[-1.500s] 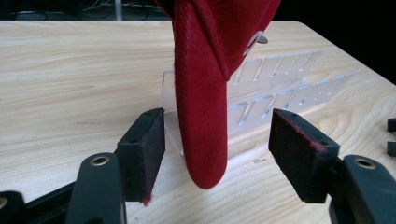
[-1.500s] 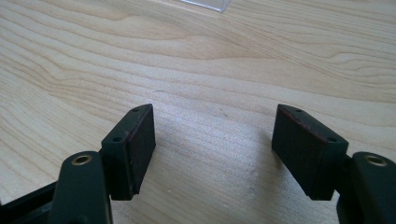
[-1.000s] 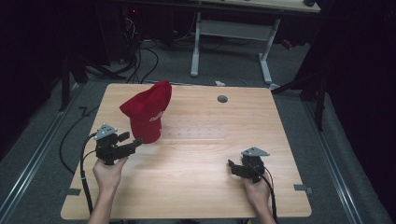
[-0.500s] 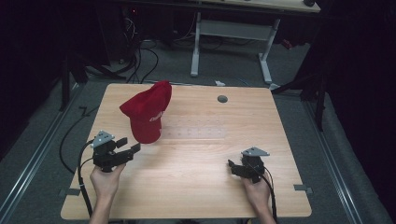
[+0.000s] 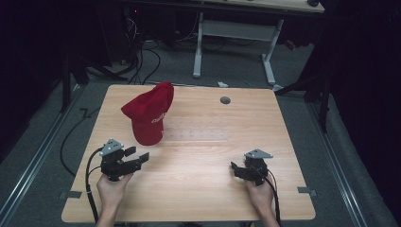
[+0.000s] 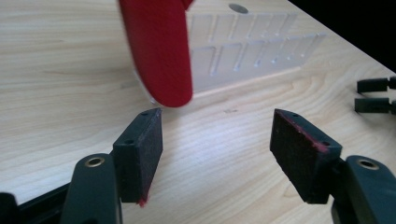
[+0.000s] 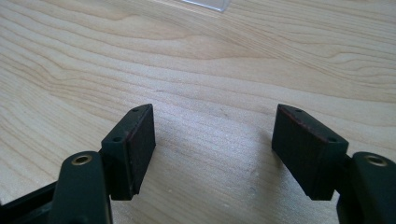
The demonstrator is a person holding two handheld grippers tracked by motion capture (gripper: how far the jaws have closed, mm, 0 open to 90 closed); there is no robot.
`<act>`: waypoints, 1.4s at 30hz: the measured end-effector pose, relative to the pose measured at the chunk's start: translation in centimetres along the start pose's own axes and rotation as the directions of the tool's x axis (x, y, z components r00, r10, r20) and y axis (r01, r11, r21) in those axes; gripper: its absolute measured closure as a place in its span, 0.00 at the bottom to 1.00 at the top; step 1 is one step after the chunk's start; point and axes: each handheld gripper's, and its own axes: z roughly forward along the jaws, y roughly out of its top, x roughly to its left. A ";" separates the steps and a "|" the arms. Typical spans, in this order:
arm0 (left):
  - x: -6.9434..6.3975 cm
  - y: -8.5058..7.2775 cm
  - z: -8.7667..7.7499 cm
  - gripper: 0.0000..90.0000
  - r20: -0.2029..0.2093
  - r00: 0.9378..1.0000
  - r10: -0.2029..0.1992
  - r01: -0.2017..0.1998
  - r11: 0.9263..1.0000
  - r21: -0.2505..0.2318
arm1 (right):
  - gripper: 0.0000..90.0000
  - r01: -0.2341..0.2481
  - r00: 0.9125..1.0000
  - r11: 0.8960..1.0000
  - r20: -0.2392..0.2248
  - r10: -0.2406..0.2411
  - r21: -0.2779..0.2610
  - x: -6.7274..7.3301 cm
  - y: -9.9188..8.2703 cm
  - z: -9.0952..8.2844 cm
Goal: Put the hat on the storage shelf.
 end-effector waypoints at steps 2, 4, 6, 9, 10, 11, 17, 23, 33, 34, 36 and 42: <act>-0.2 -0.4 0.1 0.39 0.002 1.000 0.001 -0.001 1.000 0.010 | 0.34 0.000 1.000 1.000 0.000 0.000 0.000 0.0 0.0 0.0; -0.3 -0.8 0.2 0.39 0.005 1.000 0.003 -0.003 1.000 0.018 | 0.34 0.000 1.000 1.000 0.000 0.000 0.000 0.0 0.0 0.0; -0.5 -1.1 0.3 0.39 0.006 1.000 0.011 -0.011 1.000 0.021 | 0.34 -0.001 1.000 1.000 0.000 0.001 0.000 0.0 0.0 0.0; -0.7 -1.5 0.4 0.39 0.006 1.000 0.026 -0.026 0.999 0.031 | 0.34 0.000 1.000 1.000 0.000 0.000 0.000 0.0 0.0 0.0; -0.7 -1.7 0.5 0.39 0.005 1.000 0.029 -0.029 0.999 0.035 | 0.34 0.000 1.000 1.000 0.000 0.000 0.000 0.0 0.0 0.0; -0.8 -1.8 0.5 0.39 0.004 1.000 0.029 -0.029 0.999 0.035 | 0.34 -0.001 1.000 1.000 0.000 0.001 0.000 0.0 0.0 0.0; -0.9 -2.9 0.9 0.38 -0.001 0.999 0.049 -0.049 0.997 0.058 | 0.34 0.000 1.000 1.000 0.000 0.000 0.000 0.0 0.0 0.0; -1.0 -3.9 1.5 0.38 -0.010 0.998 0.067 -0.066 0.995 0.081 | 0.34 0.000 1.000 1.000 0.000 0.000 0.000 0.0 0.0 0.0; -0.6 -6.0 2.7 0.38 -0.045 0.992 0.120 -0.115 0.987 0.111 | 0.34 0.001 1.000 1.000 -0.001 -0.001 -0.001 0.0 0.0 0.0; -0.6 -6.2 2.8 0.39 -0.048 0.990 0.130 -0.124 0.986 0.115 | 0.34 0.001 1.000 1.000 -0.001 -0.001 -0.001 0.0 0.0 0.0; -0.5 -6.5 3.1 0.38 -0.050 0.989 0.141 -0.134 0.984 0.121 | 0.34 0.001 1.000 1.000 -0.001 -0.001 -0.001 0.0 0.0 0.0; -0.2 -7.8 3.9 0.38 -0.092 0.974 0.209 -0.194 0.969 0.155 | 0.34 0.001 1.000 1.000 -0.002 -0.001 0.000 0.0 0.0 0.0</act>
